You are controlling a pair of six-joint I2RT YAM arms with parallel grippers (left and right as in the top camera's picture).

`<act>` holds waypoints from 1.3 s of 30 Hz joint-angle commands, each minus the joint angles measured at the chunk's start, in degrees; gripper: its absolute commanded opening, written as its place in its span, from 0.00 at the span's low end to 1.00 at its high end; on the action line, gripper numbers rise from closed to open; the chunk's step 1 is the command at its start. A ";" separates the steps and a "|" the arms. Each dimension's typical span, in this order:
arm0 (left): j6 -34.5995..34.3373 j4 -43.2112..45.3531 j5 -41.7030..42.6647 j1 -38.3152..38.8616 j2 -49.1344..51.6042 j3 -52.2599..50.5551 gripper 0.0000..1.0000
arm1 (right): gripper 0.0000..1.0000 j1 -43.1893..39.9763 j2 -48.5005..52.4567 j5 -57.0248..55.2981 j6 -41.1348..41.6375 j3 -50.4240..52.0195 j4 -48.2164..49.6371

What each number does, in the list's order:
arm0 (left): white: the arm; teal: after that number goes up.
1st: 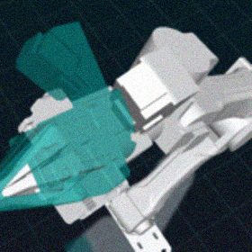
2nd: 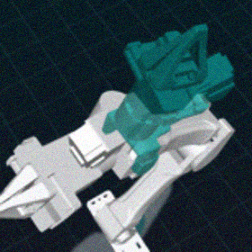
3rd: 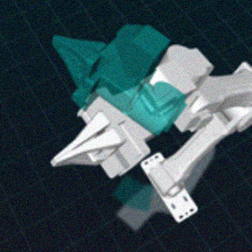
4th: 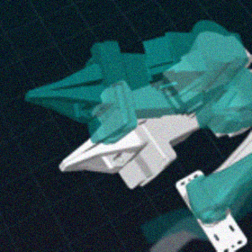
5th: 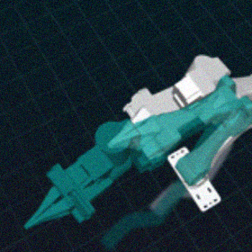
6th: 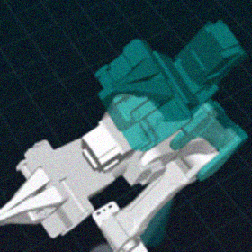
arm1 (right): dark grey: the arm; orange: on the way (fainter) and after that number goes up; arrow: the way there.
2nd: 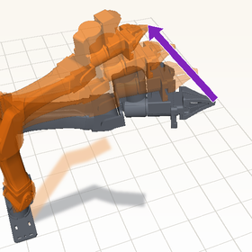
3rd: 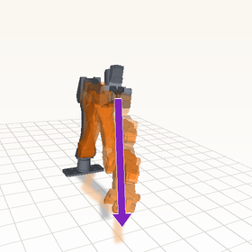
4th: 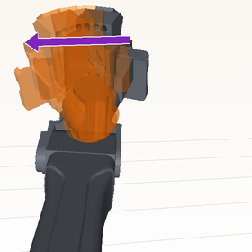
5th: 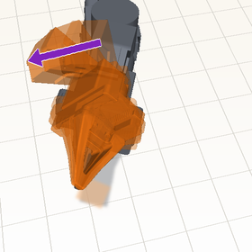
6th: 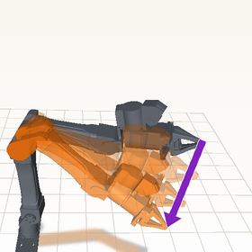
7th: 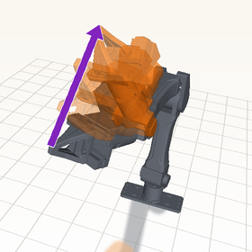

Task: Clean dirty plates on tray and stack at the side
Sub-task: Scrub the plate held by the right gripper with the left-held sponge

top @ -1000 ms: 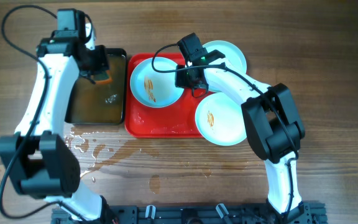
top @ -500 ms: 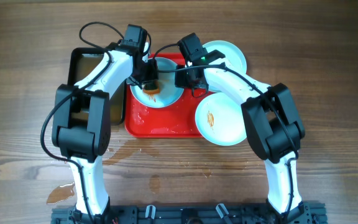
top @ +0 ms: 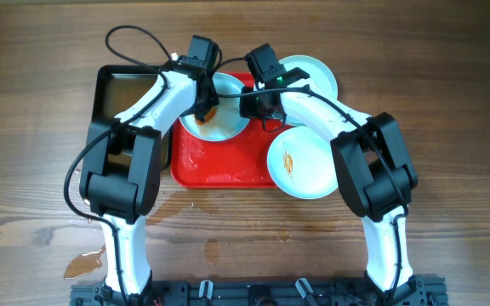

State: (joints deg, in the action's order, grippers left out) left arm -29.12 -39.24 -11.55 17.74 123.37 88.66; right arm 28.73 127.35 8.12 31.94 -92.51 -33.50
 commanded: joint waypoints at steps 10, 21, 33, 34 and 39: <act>20.15 -9.46 43.19 -0.81 1.68 -0.68 0.04 | 0.04 0.66 2.12 2.29 -0.48 -0.37 -0.46; -6.34 -3.41 -5.35 -0.81 3.02 -0.68 0.04 | 0.04 0.66 2.12 2.27 -0.46 -0.37 -0.52; 19.10 -12.31 35.69 -2.45 3.02 -0.70 0.04 | 0.04 -4.61 4.04 28.02 -8.44 1.14 2.23; 21.55 -12.81 41.31 -2.67 3.02 -0.70 0.04 | 0.04 -4.59 4.15 28.00 -8.44 1.14 2.36; 24.72 -9.81 50.73 -2.93 3.02 -0.70 0.04 | 0.04 -4.59 4.15 28.00 -7.96 1.14 2.84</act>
State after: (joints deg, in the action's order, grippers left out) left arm -6.39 -52.36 32.60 14.52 124.95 88.64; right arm 23.29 130.23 31.97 23.68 -91.92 -31.22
